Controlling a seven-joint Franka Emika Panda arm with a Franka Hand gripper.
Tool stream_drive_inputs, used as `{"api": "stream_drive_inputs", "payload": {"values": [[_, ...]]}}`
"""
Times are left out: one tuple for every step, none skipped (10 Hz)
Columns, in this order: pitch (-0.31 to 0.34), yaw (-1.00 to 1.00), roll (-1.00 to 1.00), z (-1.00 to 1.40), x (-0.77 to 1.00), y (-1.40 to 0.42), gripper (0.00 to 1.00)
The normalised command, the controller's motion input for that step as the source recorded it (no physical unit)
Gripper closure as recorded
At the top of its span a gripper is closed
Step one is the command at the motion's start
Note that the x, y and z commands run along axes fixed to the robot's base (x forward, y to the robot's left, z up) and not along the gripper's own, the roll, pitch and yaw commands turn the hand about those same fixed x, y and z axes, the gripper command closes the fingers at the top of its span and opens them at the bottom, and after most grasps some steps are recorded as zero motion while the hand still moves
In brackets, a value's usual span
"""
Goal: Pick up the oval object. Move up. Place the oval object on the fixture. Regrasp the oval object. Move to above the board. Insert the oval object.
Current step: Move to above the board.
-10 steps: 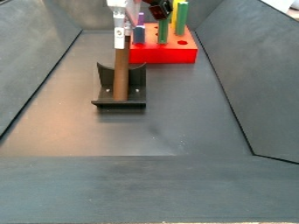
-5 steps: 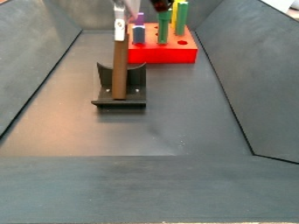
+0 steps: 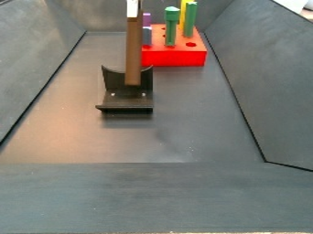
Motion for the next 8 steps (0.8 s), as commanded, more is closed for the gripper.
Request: {"api": "stream_drive_inputs", "payload": {"values": [[0.144,0.06,-0.05,1.0,-0.15,-0.02,1.0],[0.118,0.06,-0.06,1.0,-0.14,-0.02,1.0],[0.099,0.05,-0.07,1.0,-0.13,-0.01,1.0],[0.078,0.04,-0.08,1.0,-0.12,-0.01,1.0],[0.068,0.03,-0.08,1.0,-0.11,-0.01,1.0],[0.065,0.02,-0.09,1.0,-0.09,-0.01,1.0],[0.072,0.01,-0.09,0.92,-0.08,-0.01,1.0],[0.08,0.0,-0.08,0.72,-0.05,-0.01,1.0]]}}
